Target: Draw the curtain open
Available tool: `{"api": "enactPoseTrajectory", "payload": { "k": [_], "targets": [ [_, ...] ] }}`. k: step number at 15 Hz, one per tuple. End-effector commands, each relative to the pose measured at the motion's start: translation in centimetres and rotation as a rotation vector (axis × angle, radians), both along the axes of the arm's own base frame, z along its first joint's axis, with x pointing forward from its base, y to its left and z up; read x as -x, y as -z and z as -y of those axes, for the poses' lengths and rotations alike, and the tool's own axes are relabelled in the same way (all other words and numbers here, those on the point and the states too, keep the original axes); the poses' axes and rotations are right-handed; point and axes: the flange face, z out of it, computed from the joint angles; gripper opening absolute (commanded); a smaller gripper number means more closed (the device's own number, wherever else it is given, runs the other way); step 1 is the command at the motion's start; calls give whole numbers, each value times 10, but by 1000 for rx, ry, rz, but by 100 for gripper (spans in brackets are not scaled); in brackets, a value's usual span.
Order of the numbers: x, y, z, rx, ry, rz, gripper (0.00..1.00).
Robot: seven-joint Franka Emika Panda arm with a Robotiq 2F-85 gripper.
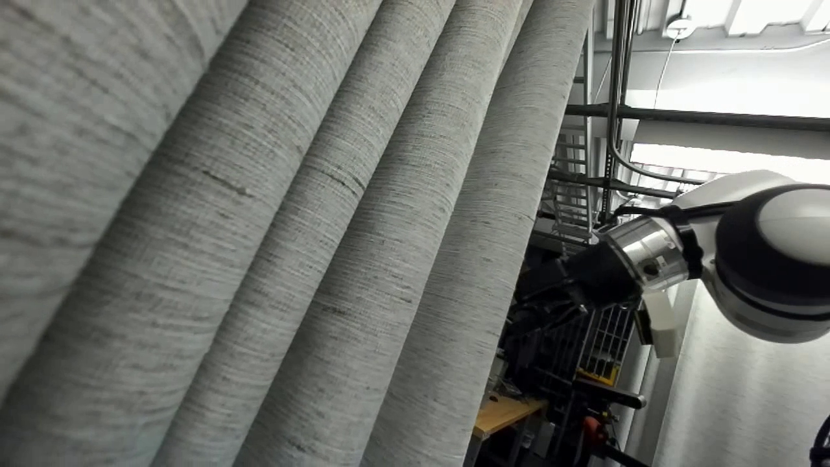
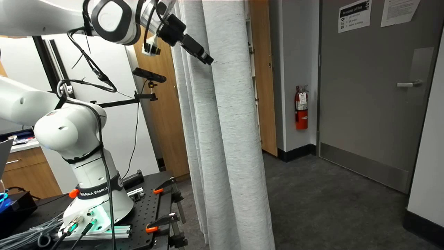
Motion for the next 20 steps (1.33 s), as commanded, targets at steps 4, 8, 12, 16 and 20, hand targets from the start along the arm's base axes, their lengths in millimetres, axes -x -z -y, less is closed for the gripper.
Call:
{"api": "enactPoseTrajectory", "payload": {
  "k": [4, 8, 12, 16, 20],
  "targets": [
    [-64, 23, 10, 15, 32, 115, 100],
    [-84, 30, 8, 20, 28, 138, 89],
    [-97, 30, 10, 29, 26, 158, 47],
    [-106, 28, 11, 38, 24, 163, 16],
    [-111, 28, 14, 42, 25, 161, 0]
  ]
}}
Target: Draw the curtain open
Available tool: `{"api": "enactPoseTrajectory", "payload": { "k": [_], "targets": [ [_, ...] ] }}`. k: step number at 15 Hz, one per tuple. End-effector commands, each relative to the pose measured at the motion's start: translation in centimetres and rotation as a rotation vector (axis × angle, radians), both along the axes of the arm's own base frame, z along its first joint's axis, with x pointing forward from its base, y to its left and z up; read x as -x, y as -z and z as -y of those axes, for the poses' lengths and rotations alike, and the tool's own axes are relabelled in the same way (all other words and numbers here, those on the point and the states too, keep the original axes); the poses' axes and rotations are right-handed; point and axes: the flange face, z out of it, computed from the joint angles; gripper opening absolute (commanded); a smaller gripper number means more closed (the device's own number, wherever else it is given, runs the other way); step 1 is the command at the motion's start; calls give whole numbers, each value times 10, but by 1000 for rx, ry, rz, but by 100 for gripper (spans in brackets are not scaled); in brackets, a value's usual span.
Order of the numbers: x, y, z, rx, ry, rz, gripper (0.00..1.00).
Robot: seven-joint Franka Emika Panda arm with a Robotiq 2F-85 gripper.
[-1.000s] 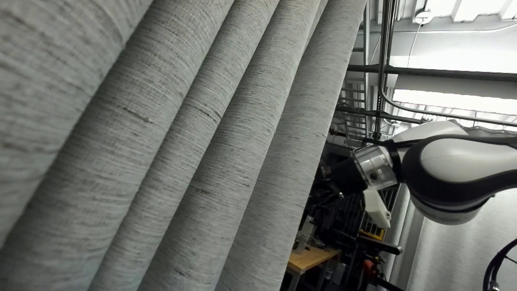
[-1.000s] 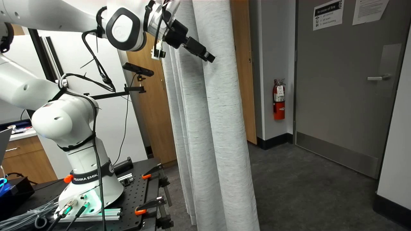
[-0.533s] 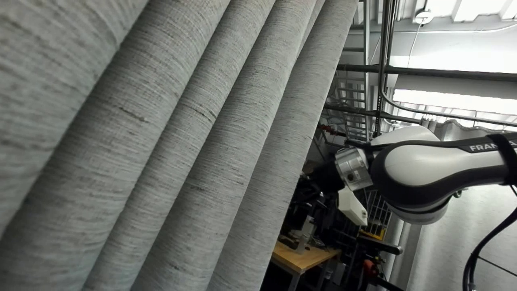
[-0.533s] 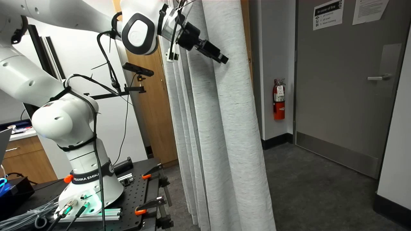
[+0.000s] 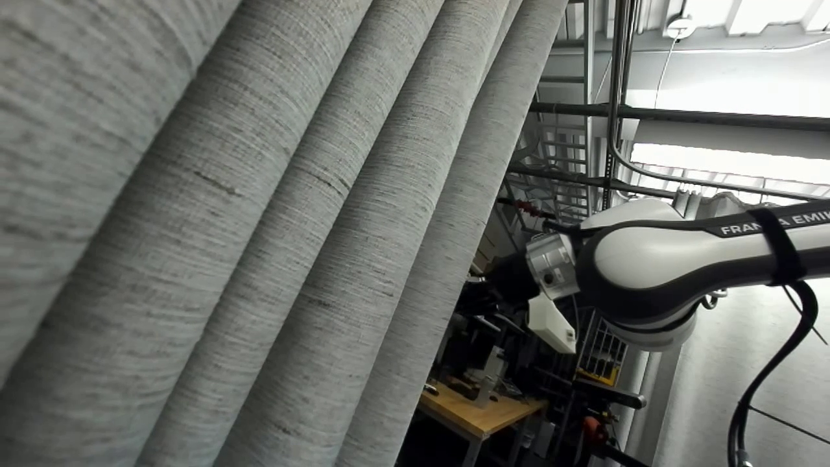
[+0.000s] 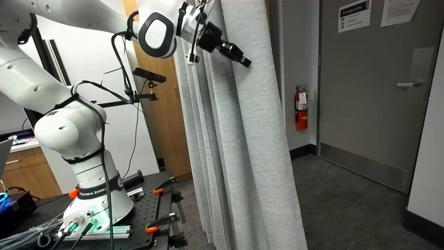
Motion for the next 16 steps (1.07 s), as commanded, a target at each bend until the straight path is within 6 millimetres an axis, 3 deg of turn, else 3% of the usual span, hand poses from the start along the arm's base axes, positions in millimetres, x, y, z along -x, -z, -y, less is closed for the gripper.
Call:
{"api": "enactPoseTrajectory", "payload": {
  "k": [1, 5, 8, 16],
  "targets": [
    [-9, -5, 4, 1, -11, 18, 0],
    [-10, -3, 2, -15, -30, 2, 0],
    [-12, 5, -8, -119, -66, -56, 0],
    [-6, 24, -96, -345, -346, -212, 0]
  ]
}}
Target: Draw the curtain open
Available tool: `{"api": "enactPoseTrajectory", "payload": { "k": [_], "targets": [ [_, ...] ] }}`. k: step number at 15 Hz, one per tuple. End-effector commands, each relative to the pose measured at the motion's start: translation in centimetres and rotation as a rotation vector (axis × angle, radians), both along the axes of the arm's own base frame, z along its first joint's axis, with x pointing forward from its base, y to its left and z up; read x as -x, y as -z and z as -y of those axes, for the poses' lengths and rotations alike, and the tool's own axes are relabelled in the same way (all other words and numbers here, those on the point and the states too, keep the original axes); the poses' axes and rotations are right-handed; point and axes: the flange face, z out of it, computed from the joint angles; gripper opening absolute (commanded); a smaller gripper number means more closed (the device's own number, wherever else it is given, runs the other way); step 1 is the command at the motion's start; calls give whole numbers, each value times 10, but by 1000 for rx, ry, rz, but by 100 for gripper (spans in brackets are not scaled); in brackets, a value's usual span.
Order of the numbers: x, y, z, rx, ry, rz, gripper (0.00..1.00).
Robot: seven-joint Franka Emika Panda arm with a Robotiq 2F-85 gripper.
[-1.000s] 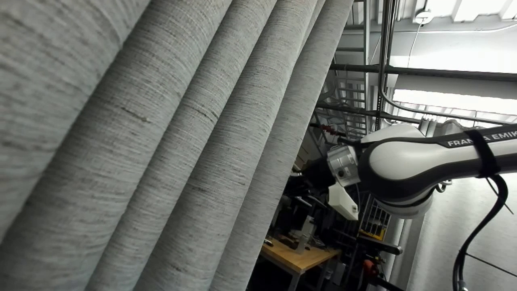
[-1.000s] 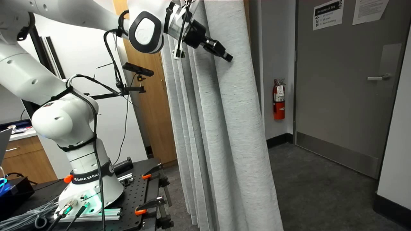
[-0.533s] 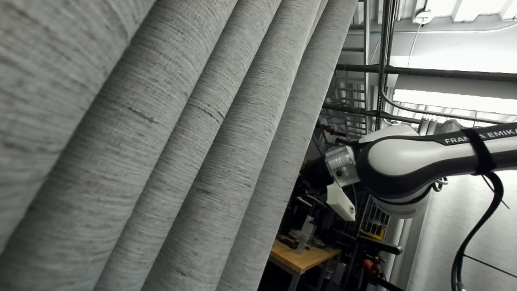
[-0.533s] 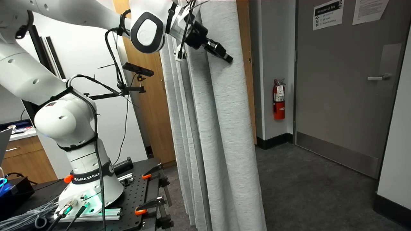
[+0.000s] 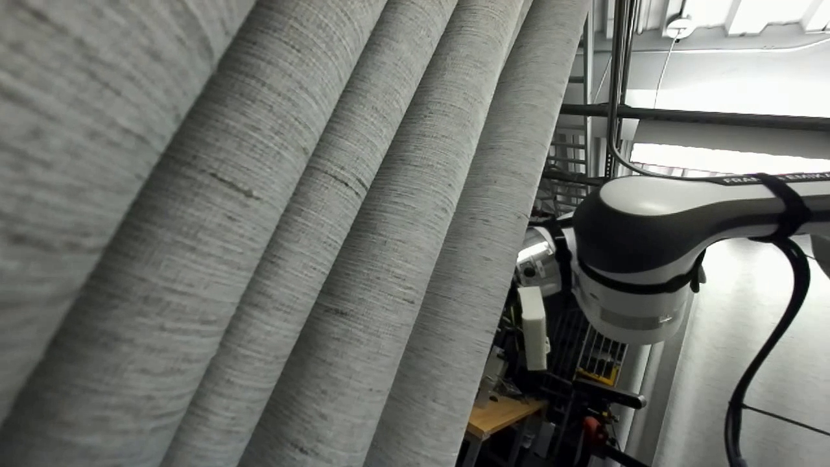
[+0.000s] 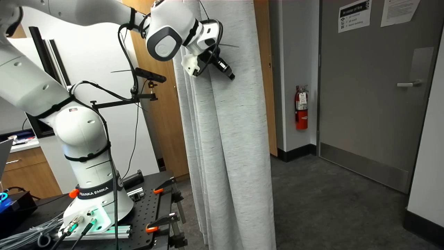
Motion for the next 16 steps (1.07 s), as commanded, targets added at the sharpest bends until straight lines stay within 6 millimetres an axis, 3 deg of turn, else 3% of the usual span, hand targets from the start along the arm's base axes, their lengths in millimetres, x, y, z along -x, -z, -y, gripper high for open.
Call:
{"api": "enactPoseTrajectory", "payload": {
  "k": [1, 6, 11, 16],
  "targets": [
    [2, -3, -28, -66, -132, -36, 0],
    [10, 0, -54, -104, -278, -78, 0],
    [30, 2, -80, -189, -373, -137, 0],
    [42, 2, -93, -227, -435, -165, 0]
  ]
}}
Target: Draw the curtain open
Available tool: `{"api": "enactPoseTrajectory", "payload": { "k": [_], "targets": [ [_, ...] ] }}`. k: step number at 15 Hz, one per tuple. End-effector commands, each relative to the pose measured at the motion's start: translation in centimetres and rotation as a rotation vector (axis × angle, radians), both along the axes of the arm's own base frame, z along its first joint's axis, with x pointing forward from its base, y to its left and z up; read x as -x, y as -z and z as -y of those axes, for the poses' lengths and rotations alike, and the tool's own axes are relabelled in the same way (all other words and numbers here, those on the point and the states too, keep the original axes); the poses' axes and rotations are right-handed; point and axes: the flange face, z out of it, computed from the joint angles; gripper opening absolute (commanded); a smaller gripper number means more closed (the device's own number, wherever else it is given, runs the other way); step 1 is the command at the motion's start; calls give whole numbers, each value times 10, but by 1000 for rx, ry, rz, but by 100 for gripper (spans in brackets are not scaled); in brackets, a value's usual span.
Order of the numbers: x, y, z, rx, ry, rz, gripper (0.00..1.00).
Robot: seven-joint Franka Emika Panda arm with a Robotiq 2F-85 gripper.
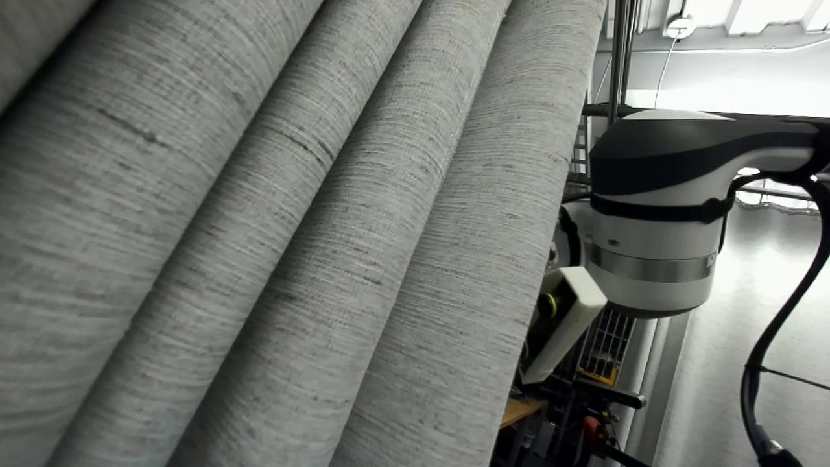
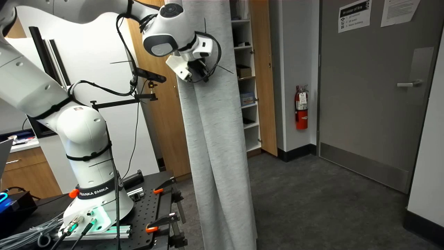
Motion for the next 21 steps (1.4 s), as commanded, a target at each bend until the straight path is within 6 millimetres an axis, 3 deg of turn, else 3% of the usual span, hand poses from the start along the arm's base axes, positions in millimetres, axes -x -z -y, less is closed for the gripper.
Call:
{"api": "enactPoseTrajectory", "payload": {
  "k": [1, 12, 21],
  "targets": [
    [9, -7, -3, -37, -53, -10, 0],
    [7, -13, -7, -96, -60, -29, 0],
    [5, -5, 0, -69, -18, -50, 1]
  ]
}}
